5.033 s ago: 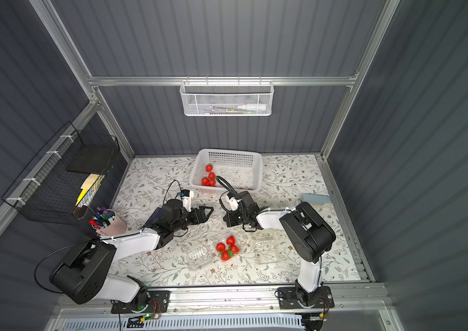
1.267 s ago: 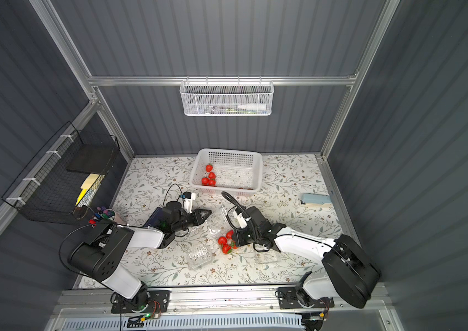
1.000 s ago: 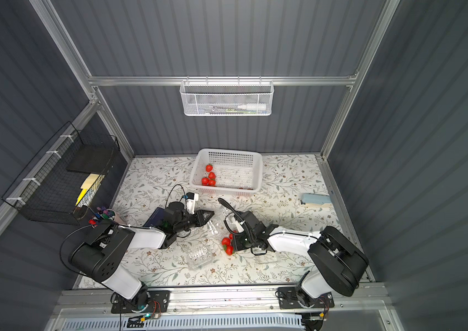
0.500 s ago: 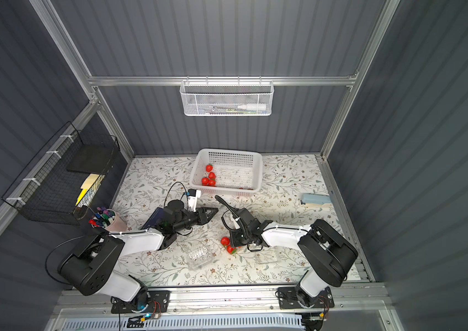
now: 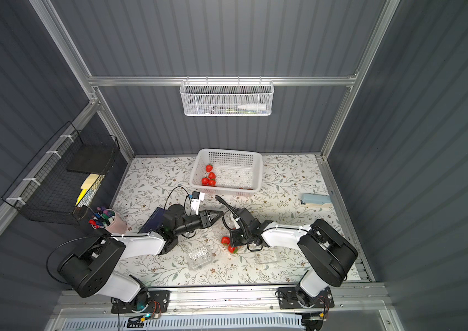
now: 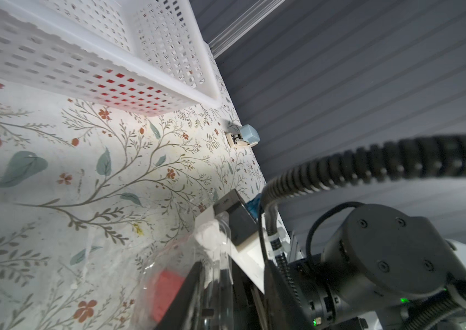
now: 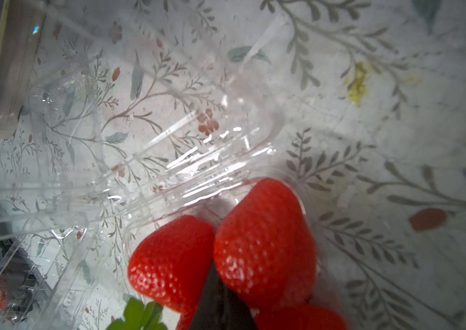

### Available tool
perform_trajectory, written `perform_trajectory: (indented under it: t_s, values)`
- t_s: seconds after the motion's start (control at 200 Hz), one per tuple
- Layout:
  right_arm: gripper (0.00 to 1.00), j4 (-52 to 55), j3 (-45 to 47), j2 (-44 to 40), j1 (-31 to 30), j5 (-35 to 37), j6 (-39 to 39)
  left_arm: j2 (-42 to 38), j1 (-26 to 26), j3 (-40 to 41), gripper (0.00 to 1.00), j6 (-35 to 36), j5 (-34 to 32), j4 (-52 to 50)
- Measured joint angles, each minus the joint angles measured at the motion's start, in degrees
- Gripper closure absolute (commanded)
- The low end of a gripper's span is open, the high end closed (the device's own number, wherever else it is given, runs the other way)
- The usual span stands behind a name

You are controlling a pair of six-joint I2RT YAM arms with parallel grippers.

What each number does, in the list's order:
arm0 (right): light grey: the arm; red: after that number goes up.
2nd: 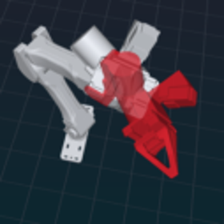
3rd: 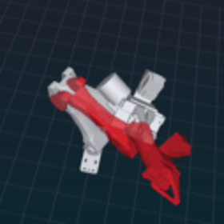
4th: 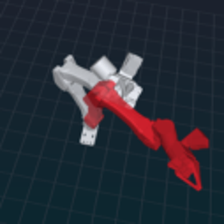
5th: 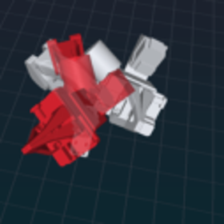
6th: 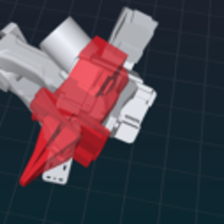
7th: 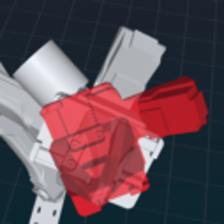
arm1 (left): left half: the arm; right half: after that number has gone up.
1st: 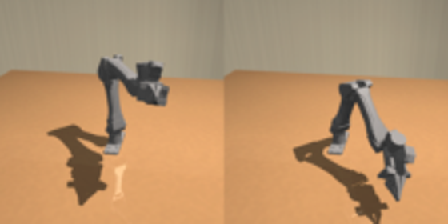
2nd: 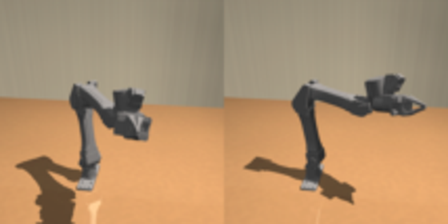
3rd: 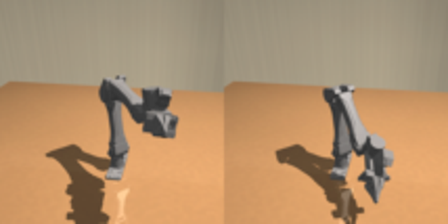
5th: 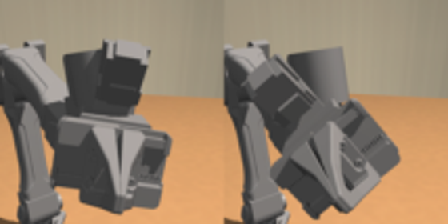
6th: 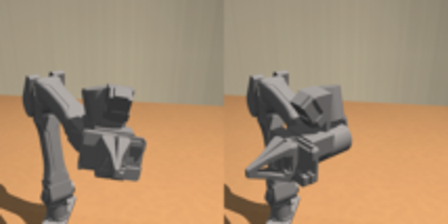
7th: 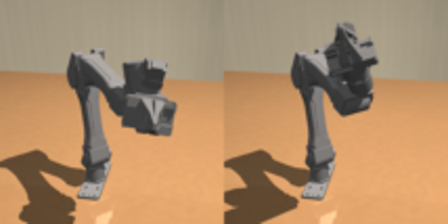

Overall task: Pack strawberries into containers
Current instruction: Close the packing box at the center of the board.

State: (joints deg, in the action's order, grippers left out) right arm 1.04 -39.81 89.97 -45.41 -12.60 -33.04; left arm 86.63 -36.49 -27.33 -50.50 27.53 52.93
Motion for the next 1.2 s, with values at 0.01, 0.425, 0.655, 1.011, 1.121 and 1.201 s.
perform_trajectory:
  t_s: [0.01,0.425,0.655,1.011,1.121,1.201]
  values:
    - [1.00,0.0,0.1,-0.1,0.0,0.0,0.0,0.0,-0.1,0.1,0.65,-0.3,0.0,0.2]
    - [1.00,-1.0,2.2,-7.9,0.7,1.6,-1.4,4.2,-5.6,1.9,0.73,-5.8,0.9,7.4]
    - [1.00,-0.5,4.7,-10.3,1.0,2.8,-2.8,8.9,-7.1,1.9,0.73,-6.8,0.9,9.4]
    - [0.98,5.8,9.2,-24.3,1.2,4.9,-5.3,13.1,-7.7,-1.0,0.73,-6.8,1.1,9.5]
    - [0.97,9.2,9.2,-28.3,1.2,4.9,-6.2,14.5,-7.8,-1.8,0.73,-6.8,1.3,9.2]
    - [1.00,12.9,9.2,-30.2,1.2,4.4,-7.1,15.1,-8.1,-2.4,0.73,-6.7,1.3,8.9]
